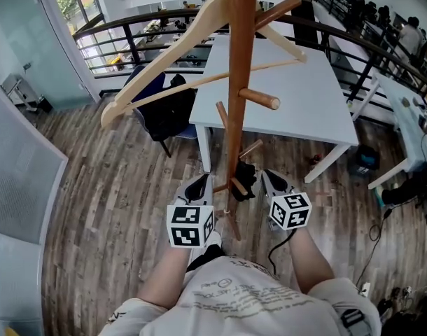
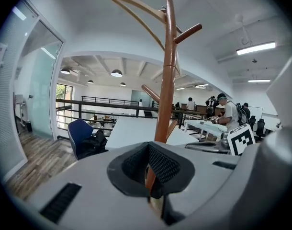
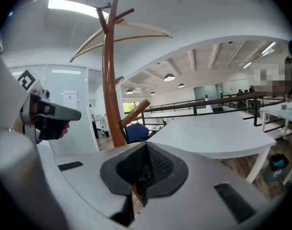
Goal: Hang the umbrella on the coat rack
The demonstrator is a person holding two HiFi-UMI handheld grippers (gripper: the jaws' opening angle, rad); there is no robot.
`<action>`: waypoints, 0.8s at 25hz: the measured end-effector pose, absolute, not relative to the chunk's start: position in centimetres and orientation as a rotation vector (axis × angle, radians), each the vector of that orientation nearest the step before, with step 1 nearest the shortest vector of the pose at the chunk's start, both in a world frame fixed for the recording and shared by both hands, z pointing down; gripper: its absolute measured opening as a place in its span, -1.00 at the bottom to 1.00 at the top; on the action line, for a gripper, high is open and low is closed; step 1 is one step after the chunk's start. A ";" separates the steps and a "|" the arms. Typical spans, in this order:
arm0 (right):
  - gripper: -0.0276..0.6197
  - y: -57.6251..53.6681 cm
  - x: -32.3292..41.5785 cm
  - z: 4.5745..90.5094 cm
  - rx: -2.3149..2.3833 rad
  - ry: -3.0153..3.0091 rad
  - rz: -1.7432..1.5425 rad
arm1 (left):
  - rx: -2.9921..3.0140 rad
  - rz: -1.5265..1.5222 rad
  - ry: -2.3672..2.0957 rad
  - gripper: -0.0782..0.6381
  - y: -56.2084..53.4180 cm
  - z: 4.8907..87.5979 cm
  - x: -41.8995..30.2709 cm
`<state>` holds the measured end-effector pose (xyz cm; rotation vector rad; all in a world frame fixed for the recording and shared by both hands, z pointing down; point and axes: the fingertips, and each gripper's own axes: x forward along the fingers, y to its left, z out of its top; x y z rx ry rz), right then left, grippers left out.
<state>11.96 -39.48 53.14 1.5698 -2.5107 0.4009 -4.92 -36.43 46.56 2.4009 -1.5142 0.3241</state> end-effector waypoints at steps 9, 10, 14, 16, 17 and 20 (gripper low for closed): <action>-0.91 -36.1 11.7 41.4 1.711 -2.633 0.177 | 2.448 0.260 -1.457 -0.77 -36.5 45.7 -2.1; -0.91 -35.7 11.5 40.5 1.712 -2.629 0.135 | 2.453 0.246 -1.452 -0.77 -36.4 45.8 -2.0; -0.91 -35.0 10.9 40.2 1.687 -2.583 0.069 | 2.461 0.213 -1.444 -0.77 -36.4 45.7 -1.9; -0.91 -35.2 11.2 41.2 1.696 -2.561 0.118 | 2.462 0.212 -1.449 -0.77 -36.5 45.4 -1.9; -0.91 -35.2 11.4 41.6 1.703 -2.555 0.145 | 2.462 0.212 -1.451 -0.77 -36.4 45.2 -1.9; -0.91 -35.1 11.7 42.1 1.715 -2.552 0.169 | 2.459 0.212 -1.458 -0.77 -36.2 45.2 -2.0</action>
